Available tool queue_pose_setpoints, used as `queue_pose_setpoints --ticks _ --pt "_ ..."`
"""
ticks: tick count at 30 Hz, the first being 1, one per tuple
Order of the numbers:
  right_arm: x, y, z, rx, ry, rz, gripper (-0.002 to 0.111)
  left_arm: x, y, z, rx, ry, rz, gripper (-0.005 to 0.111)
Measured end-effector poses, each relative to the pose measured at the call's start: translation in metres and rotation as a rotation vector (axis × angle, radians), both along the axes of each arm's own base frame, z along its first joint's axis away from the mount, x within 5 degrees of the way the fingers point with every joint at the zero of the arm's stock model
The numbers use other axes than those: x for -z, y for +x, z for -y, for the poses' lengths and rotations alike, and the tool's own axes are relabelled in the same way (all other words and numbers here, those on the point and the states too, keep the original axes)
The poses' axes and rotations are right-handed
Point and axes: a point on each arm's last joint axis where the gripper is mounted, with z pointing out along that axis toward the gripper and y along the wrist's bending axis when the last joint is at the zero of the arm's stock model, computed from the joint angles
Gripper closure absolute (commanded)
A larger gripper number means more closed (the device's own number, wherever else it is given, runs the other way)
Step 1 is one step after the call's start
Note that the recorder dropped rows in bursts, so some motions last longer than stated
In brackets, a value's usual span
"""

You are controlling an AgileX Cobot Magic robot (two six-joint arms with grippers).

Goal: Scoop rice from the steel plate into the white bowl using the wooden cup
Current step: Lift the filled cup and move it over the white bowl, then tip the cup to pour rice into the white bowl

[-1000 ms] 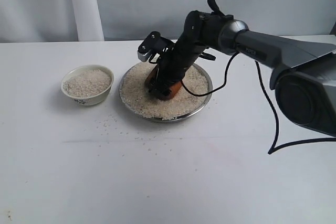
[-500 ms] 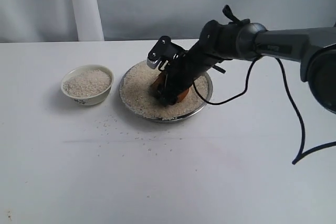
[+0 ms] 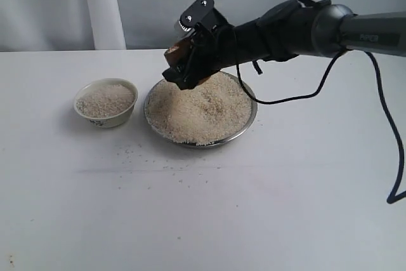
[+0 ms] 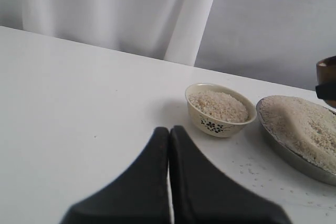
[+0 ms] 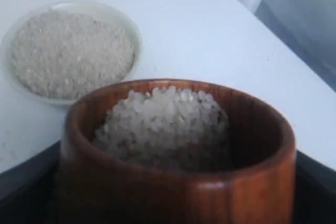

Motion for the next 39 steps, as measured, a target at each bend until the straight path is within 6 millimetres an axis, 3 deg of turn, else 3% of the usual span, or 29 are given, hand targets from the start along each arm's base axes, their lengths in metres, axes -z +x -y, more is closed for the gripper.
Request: queue_pose_setpoints --ticks 5,9,12,18,28,39 --pt "-0.032 0.0 -0.016 0.039 0.047 0.109 0.108 0.0 0.0 0.0 0.0 0.0 0.0 0.107" --pt "-0.053 -0.011 -0.069 -0.012 0.037 0.189 0.108 0.0 0.0 0.0 0.0 0.0 0.0 0.107" --pt "-0.06 -0.012 -0.096 -0.04 0.021 0.217 0.108 0.0 0.0 0.0 0.0 0.0 0.0 0.107" --pt "-0.045 -0.001 -0.123 -0.035 -0.147 0.231 0.108 0.0 0.0 0.0 0.0 0.0 0.0 0.107" --pt "-0.02 0.013 -0.129 -0.015 -0.378 0.263 0.108 0.0 0.0 0.0 0.0 0.0 0.0 0.107" --pt "0.0 -0.007 -0.157 -0.1 -0.653 0.477 0.108 0.0 0.0 0.0 0.0 0.0 0.0 0.107"
